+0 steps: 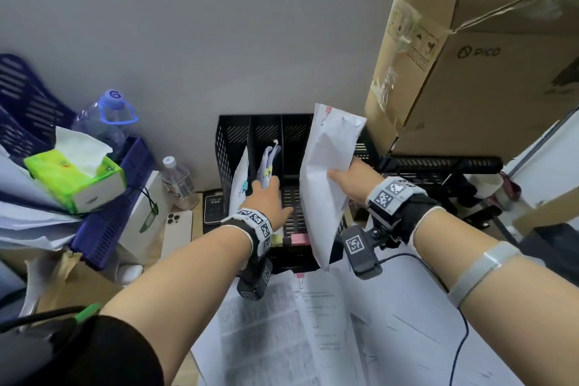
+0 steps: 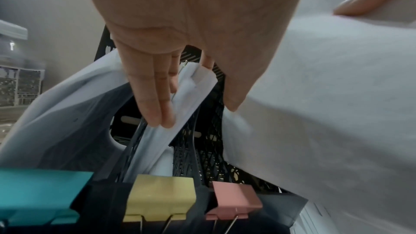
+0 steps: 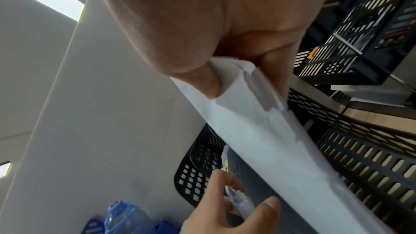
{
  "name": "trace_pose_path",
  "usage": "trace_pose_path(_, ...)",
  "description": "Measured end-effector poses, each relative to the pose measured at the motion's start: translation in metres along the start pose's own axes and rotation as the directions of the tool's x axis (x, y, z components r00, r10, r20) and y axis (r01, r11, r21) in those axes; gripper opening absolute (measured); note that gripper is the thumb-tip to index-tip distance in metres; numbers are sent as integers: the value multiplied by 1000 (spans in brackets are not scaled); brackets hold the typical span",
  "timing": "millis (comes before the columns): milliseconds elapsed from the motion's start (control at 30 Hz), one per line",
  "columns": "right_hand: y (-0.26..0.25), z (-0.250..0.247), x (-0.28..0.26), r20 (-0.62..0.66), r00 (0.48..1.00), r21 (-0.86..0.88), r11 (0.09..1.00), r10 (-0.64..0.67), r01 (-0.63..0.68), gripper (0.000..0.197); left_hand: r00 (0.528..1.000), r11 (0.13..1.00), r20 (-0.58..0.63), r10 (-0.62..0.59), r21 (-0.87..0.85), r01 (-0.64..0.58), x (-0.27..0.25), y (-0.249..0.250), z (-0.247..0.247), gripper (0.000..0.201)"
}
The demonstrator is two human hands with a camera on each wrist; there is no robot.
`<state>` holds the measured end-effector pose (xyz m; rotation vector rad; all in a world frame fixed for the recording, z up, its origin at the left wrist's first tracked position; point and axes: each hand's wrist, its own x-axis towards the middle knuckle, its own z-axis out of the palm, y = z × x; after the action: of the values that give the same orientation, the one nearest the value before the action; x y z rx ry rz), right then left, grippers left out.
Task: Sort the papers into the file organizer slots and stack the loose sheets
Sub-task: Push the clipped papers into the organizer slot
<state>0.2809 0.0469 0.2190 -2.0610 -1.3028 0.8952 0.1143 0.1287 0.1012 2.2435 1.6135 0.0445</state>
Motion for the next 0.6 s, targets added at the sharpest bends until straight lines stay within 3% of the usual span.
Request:
trace_pose_path(233,-10,34,40,-133,991,2,1000,7,-7,40,998,997,-68,4,-74,-9,6,-13,-1,37)
trace_pose_path(433,7,67,62,-37,986,-21,986,165,-165,34,996,992,-80,25,-125,-35,6,-20,3,29)
trace_pose_path(567,10,78,60,-76,987,-166,974,140,-151,17,995,987,-86,45,-150,-57,7,-22,5,27)
trace_pose_path(600,11,81,58,-36,988,-220,963,152,-157,16,995,986,-87,51,-153,-64,7,-22,5,27)
